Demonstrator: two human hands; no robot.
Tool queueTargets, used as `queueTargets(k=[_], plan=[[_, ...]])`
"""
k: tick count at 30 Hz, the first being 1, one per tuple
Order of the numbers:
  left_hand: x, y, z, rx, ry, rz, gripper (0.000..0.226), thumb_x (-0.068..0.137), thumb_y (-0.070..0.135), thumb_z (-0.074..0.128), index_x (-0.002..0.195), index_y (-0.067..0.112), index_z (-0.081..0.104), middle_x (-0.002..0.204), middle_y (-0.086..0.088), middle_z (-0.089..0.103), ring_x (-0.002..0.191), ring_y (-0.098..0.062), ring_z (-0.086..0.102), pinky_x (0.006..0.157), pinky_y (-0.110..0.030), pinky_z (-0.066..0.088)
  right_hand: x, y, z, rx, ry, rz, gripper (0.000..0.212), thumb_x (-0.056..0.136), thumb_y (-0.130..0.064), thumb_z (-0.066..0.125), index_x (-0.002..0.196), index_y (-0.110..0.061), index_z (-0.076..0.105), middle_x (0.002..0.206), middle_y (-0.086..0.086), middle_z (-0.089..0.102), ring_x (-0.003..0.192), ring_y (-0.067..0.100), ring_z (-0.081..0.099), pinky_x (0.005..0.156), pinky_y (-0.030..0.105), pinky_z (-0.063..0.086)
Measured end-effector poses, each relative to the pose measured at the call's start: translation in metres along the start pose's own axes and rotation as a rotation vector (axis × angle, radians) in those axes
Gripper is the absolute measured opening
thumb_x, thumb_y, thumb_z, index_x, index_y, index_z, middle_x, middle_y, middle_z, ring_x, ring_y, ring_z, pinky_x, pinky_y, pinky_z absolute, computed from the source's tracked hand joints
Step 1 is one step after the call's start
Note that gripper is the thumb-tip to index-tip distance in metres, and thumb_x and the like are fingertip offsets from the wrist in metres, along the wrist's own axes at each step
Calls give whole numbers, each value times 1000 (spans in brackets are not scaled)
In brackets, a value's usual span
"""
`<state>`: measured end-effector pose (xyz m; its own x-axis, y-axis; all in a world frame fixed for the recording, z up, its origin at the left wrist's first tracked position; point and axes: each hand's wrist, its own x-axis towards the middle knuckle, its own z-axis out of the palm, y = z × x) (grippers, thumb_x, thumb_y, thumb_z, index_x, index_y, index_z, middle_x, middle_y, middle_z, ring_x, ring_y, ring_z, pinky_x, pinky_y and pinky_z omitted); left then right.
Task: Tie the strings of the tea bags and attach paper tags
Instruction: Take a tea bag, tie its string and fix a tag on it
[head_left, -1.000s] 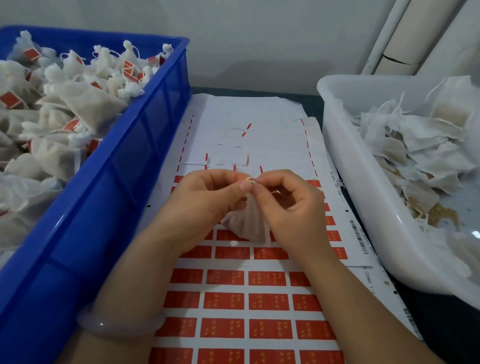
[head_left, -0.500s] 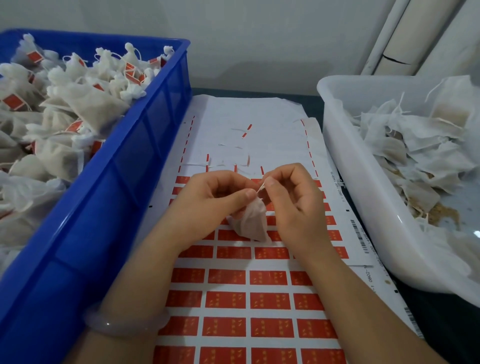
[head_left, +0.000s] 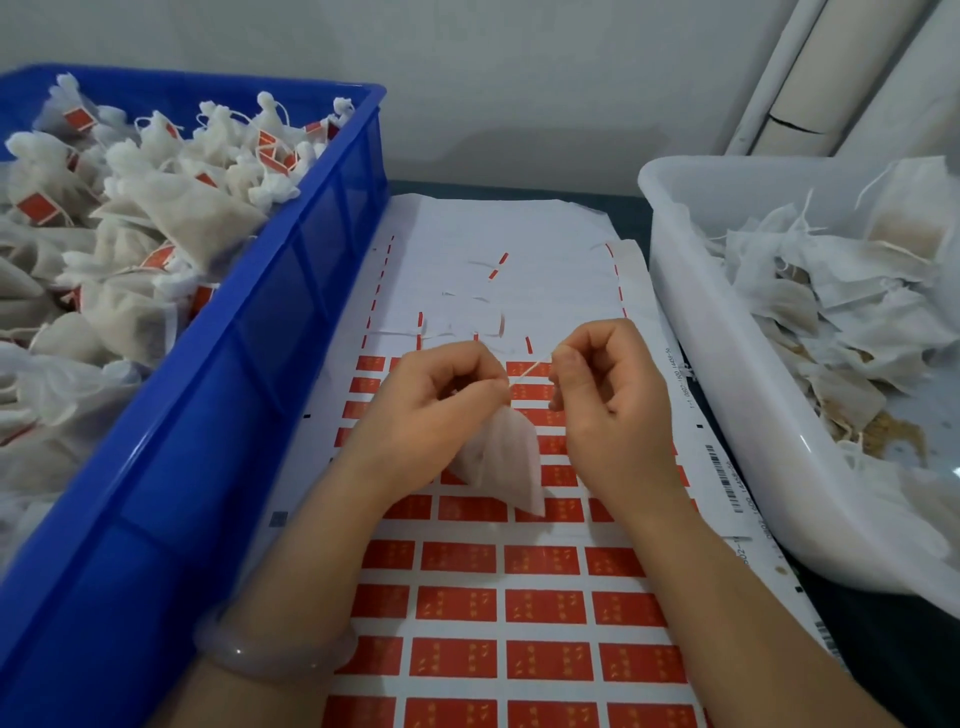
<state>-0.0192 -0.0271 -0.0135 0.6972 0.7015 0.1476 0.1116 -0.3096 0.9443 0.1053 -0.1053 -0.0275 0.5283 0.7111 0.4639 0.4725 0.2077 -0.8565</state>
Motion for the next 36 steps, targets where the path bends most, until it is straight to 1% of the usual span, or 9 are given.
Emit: queueTargets(k=[2, 5, 10, 15, 18, 21, 26, 29, 36], plan=[[-1, 0, 2, 24, 39, 20, 11, 77, 33, 61, 67, 29, 57, 68, 13, 61, 68, -6, 61, 54, -14, 49, 1, 1, -2, 36, -31, 50, 9, 89, -20, 51, 81, -25, 50, 73, -9, 58, 64, 3, 55, 61, 16, 48], [-2, -1, 5, 51, 88, 59, 12, 80, 26, 64, 72, 30, 58, 70, 18, 62, 72, -3, 61, 54, -12, 51, 2, 1, -3, 174, -19, 169, 15, 94, -10, 50, 82, -19, 53, 72, -7, 65, 64, 9, 60, 61, 21, 52], [-1, -3, 1, -73, 183, 9, 30, 89, 17, 56, 64, 32, 62, 73, 10, 64, 75, -8, 63, 57, -22, 52, 4, 1, -3, -17, -12, 104, 13, 92, -16, 54, 82, -24, 54, 70, -9, 60, 62, 1, 57, 59, 12, 47], [6, -14, -14, -201, 380, -139, 20, 91, 19, 51, 73, 24, 55, 72, 12, 66, 68, 0, 65, 52, -15, 50, 23, 9, -31, -137, 268, 253, 11, 96, -32, 45, 98, -28, 56, 82, -20, 64, 73, -7, 61, 58, 7, 47], [8, -16, -6, -108, 333, -186, 25, 93, 22, 50, 69, 28, 54, 65, 18, 64, 61, 6, 62, 47, -16, 47, 23, 20, -34, -417, 95, 404, 25, 99, -28, 41, 123, -29, 47, 114, -14, 57, 94, 0, 58, 79, 19, 45], [8, -18, -2, -21, 316, -205, 26, 93, 24, 51, 67, 28, 54, 53, 19, 59, 52, 7, 58, 55, -22, 42, 28, 25, -36, -614, -39, 475, 34, 98, -21, 43, 132, -21, 45, 132, -1, 52, 113, 16, 55, 88, 30, 45], [10, -19, -1, 52, 280, -250, 19, 92, 28, 53, 73, 26, 56, 72, 16, 64, 70, -5, 62, 55, -20, 43, 48, 29, -39, -784, -182, 487, 38, 93, -10, 51, 129, -20, 49, 131, 2, 51, 112, 20, 53, 94, 36, 46], [9, -19, -1, 83, 286, -252, 18, 93, 28, 51, 76, 26, 55, 70, 13, 62, 65, -7, 59, 54, -19, 41, 51, 35, -36, -848, -252, 468, 35, 91, -8, 52, 124, -21, 53, 129, 3, 48, 115, 20, 46, 102, 37, 42], [10, -21, 2, 136, 278, -249, 17, 94, 29, 49, 78, 26, 54, 78, 16, 61, 71, -6, 60, 52, -15, 39, 47, 42, -35, -834, -227, 442, 23, 94, -12, 48, 88, -27, 64, 117, -1, 48, 112, 19, 43, 101, 40, 41]])
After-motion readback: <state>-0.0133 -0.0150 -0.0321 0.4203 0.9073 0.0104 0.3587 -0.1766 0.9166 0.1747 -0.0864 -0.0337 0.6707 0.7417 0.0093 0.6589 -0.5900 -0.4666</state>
